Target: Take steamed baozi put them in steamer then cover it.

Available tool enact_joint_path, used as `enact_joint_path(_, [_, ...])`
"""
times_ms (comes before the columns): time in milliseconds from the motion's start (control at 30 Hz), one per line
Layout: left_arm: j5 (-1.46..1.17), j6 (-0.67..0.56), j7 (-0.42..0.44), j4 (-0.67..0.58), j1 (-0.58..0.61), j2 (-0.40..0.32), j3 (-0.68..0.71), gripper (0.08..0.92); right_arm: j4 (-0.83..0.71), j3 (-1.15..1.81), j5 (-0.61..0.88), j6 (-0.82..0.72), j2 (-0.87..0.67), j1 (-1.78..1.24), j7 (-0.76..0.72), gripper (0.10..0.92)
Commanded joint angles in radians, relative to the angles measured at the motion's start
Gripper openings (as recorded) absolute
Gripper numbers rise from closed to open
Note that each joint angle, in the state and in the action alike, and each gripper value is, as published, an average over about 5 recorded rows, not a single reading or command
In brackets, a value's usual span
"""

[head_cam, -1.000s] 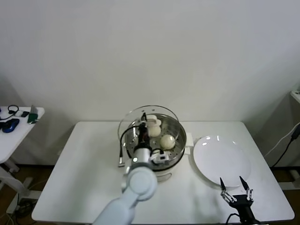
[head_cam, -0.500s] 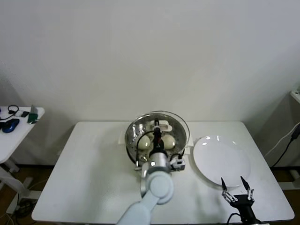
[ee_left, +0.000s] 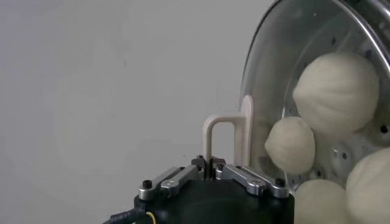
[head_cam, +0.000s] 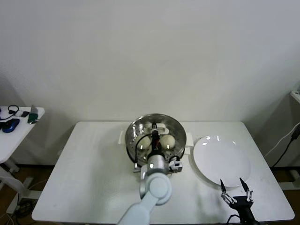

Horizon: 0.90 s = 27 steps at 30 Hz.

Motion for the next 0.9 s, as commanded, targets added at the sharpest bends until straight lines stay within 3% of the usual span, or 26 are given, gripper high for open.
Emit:
enact_joint_path(33, [-0.001,-0.001,-0.019,0.013,0.006,-0.003,-0.012,0.144,0.0,0.0,-0.001,0.002,0.002,-0.002,-0.002,0.823])
enact_joint_path(667, [-0.078,-0.005,-0.019,-0.025,0.016,0.011,0.016,0.15,0.003,-0.004,-0.004,0.007,0.006,-0.001,-0.013,0.823])
enact_joint_path(900, [-0.204,0.016,0.015,-0.155,0.031,0.061,0.057,0.322,0.007,-0.01,-0.004,-0.013,0.004,0.0,-0.017,0.823])
